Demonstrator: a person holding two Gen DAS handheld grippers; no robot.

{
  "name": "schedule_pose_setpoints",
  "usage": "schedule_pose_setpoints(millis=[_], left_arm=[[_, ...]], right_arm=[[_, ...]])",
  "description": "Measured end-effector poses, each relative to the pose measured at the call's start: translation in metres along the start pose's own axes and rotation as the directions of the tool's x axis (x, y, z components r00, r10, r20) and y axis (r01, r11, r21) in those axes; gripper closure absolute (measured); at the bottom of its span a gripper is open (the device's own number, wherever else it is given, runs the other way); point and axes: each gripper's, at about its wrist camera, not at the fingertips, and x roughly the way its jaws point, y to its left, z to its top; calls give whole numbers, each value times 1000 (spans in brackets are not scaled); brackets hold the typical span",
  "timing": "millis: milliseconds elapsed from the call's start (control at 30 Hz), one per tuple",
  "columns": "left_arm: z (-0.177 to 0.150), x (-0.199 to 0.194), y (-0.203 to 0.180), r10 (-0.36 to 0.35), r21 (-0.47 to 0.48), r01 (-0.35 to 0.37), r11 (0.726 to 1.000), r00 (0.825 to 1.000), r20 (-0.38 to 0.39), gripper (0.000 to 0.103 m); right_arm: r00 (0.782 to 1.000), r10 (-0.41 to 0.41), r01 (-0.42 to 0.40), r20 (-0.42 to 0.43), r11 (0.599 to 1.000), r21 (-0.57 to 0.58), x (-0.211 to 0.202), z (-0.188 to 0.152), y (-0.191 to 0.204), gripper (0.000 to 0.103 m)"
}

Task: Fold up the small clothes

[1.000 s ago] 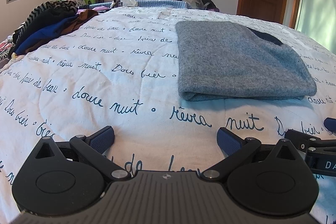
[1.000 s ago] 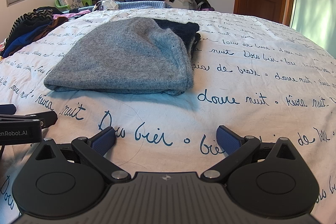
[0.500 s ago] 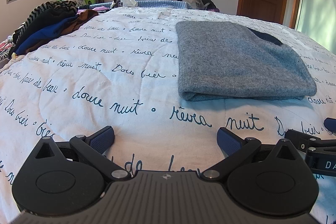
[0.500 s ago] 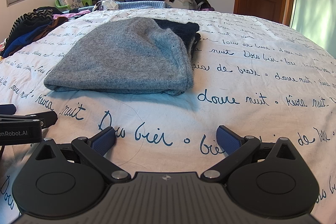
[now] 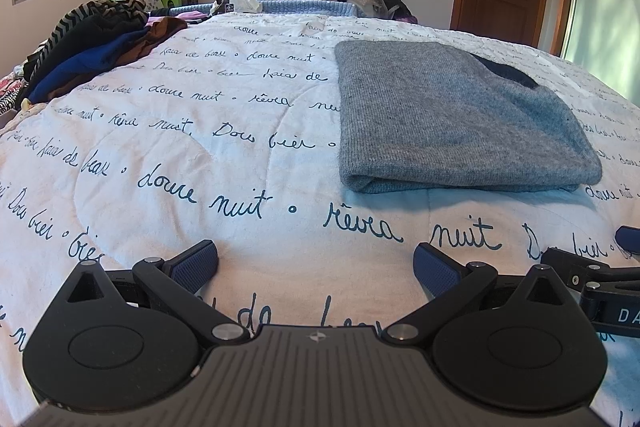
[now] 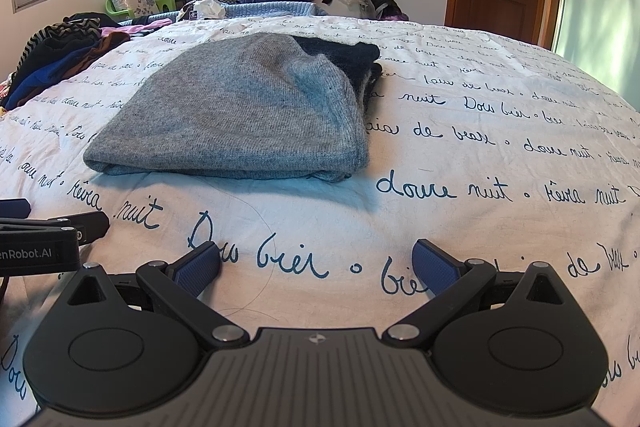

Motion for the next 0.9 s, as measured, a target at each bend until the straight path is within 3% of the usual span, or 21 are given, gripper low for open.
schedule_pose_setpoints(millis=[500, 700, 900], left_arm=[[0, 0, 0, -3, 0, 3, 1000, 1000, -5, 0], [2, 0, 2, -8, -7, 8, 1000, 1000, -8, 0], [2, 0, 1, -2, -1, 2, 1000, 1000, -10, 0]], right_arm=[[1000, 0, 0, -3, 1000, -9, -2, 1, 0, 0], [997, 77, -78, -17, 994, -75, -13, 0, 1, 0], [996, 81, -83, -24, 994, -69, -11, -1, -1, 0]])
